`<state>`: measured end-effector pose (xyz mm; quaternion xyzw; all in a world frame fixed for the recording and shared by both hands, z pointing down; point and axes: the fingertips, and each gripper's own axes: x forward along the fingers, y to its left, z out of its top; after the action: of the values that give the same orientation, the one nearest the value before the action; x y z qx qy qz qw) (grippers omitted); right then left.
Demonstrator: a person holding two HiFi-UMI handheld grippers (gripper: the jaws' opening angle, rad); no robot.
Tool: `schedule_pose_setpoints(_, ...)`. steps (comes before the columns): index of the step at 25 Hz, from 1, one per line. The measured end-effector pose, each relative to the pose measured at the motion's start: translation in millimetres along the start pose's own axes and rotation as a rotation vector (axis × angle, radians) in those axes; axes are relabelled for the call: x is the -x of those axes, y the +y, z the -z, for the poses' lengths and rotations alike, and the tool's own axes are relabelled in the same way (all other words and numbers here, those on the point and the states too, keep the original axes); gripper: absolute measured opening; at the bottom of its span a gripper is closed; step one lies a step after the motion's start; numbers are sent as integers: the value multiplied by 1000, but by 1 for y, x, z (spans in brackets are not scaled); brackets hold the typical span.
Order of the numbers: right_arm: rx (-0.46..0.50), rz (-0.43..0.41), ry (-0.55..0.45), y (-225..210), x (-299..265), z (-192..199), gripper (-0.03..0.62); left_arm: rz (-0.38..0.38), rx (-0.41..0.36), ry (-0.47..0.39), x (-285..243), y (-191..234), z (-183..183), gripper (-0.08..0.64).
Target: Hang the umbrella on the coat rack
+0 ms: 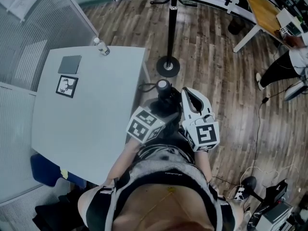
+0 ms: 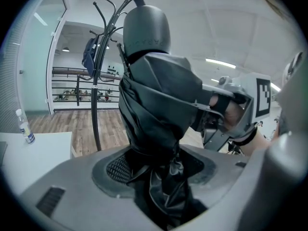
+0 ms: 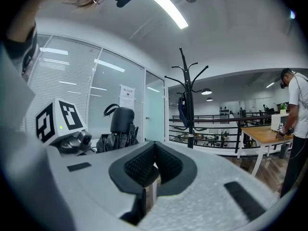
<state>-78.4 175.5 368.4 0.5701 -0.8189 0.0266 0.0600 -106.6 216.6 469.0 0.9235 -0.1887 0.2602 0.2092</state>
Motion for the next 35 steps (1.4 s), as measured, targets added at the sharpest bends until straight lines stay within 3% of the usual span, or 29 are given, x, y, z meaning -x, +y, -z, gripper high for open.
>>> schedule_pose_setpoints(15, 9, -83, 9, -48, -55, -6, 3, -42, 54, -14, -38, 39, -40, 262)
schedule_pose_setpoints(35, 15, -117, -17, -113, -71, -11, 3, -82, 61, -35, -89, 45, -83, 262)
